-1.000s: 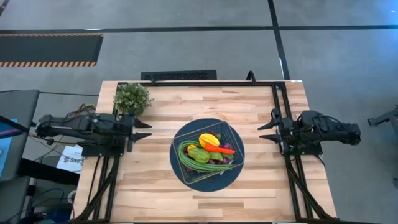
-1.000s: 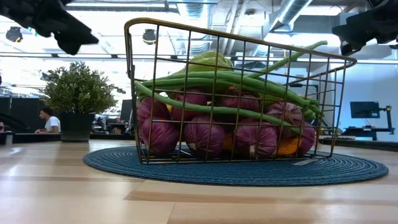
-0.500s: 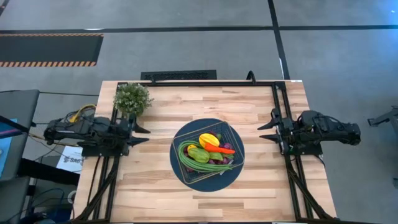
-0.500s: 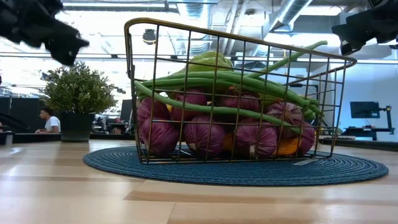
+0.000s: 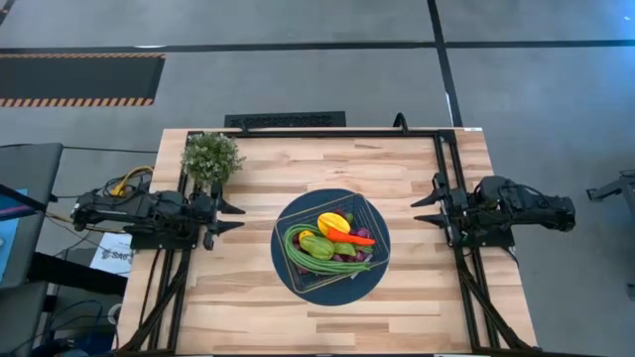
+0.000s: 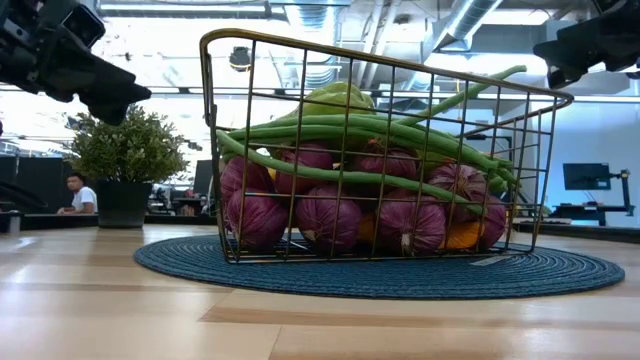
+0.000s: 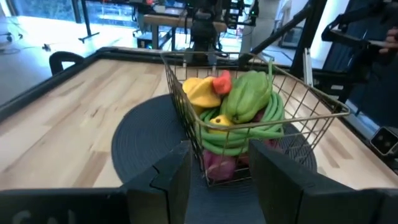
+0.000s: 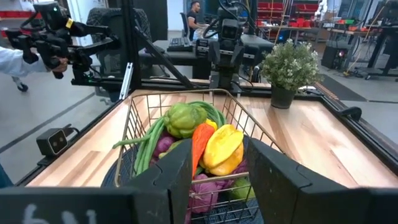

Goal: Build produce basket
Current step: Return to Home Position

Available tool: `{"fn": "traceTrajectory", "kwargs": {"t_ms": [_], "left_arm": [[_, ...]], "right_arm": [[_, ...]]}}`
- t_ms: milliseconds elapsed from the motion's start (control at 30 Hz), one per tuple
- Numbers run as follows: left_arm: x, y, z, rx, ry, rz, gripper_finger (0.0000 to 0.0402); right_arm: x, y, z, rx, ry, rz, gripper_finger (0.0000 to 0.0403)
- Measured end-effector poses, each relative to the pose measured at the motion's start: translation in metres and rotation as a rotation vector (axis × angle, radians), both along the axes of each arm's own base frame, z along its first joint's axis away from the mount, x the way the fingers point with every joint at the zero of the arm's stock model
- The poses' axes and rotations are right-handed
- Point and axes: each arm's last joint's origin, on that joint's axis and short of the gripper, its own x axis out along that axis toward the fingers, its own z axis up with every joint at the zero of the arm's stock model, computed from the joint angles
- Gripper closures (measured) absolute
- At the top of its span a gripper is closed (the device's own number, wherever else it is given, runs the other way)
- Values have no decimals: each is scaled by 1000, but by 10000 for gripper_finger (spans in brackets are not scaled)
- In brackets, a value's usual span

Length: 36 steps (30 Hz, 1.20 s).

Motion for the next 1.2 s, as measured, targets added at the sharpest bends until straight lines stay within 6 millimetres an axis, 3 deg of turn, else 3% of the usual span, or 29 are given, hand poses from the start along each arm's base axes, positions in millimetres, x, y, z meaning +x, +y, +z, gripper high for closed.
{"fn": "traceTrajectory", "kwargs": {"t_ms": [167, 400, 867, 1200], "left_arm": [[0, 0, 2, -5, -19, 10, 258], [1, 2, 12, -19, -125, 84, 258], [1, 3, 13, -56, -126, 108, 258], [1, 2, 10, -53, -92, 87, 258]], "right_arm": [[0, 0, 0, 57, 2, -5, 231], [0, 0, 0, 269, 24, -17, 234], [0, -2, 5, 238, -32, -69, 235], [0, -3, -3, 197, 42, -124, 279]]}}
